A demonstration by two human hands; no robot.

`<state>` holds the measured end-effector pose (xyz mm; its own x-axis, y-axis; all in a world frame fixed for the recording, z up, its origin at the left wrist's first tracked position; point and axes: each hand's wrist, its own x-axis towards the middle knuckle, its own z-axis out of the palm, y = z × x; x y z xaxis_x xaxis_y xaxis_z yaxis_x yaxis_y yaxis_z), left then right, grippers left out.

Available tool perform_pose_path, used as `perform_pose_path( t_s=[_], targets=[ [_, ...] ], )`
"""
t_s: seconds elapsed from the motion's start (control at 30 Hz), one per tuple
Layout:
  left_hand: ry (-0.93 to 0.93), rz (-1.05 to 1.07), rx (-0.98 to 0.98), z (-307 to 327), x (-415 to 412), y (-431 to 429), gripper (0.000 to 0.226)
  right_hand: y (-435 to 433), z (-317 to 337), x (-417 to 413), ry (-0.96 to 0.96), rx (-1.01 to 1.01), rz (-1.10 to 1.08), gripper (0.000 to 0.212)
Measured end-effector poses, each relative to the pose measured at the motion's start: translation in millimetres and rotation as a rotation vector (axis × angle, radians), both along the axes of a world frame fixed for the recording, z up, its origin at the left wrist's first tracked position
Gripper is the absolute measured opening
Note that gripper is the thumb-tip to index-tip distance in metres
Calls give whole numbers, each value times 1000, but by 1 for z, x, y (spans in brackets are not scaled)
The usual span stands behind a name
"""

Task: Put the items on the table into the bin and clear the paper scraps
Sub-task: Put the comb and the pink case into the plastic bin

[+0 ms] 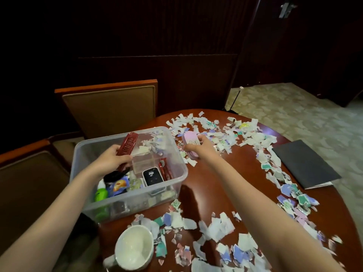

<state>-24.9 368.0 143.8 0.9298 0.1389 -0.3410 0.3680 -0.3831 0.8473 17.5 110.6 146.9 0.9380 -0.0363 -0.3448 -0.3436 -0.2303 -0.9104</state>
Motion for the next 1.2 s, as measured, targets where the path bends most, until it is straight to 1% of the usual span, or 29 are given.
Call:
perform_pose_path(
  t_s=[0.1, 0.17, 0.27, 0.37, 0.47, 0.53, 0.6, 0.67, 0.73, 0.8, 0.87, 0.9, 0.97, 1.03, 1.13, 1.2],
  targets=[
    [3, 48, -14, -3, -11, 10, 14, 20, -4, -11, -35, -25, 46, 72],
    [3, 63, -29, -5, -18, 11, 18, 29, -5, -14, -73, -70, 67, 67],
    [21, 92, -59, -11, -24, 16, 8, 40, -3, -17, -161, -147, 75, 67],
    [47, 112, -54, -20, -27, 21, 18, 49, 3, -20, -278, -309, 197, 61],
    [111, 132, -94, -28, -29, 24, 25, 61, 5, -17, -329, -453, 332, 50],
    [161, 144, -117, -29, -31, 24, 19, 71, 2, -14, -270, -458, 377, 43],
    [197, 155, -113, -29, -31, 25, 23, 82, -4, -9, -137, -473, 400, 36],
    [213, 173, -140, -29, -29, 23, 31, 93, -12, -4, 45, -465, 397, 39],
    [222, 223, -221, -31, -27, 22, 32, 102, -21, 0, 248, -474, 395, 43],
    [230, 291, -289, -33, -26, 24, 31, 110, -28, 1, 392, -516, 457, 43],
    [205, 368, -323, -36, -26, 27, 26, 116, -34, 2, 455, -612, 612, 36],
    [178, 408, -306, -39, -26, 29, 25, 120, -35, 2, 476, -670, 679, 33],
    [141, 438, -183, -45, -24, 34, 30, 124, -36, 5, 488, -763, 777, 42],
    [121, 440, -118, -46, -24, 34, 32, 125, -35, 8, 523, -789, 812, 43],
    [116, 455, -115, -48, -21, 35, 31, 123, -37, 11, 523, -781, 800, 25],
    [118, 444, -100, -48, -20, 34, 30, 121, -45, 15, 560, -849, 780, 32]
  ],
)
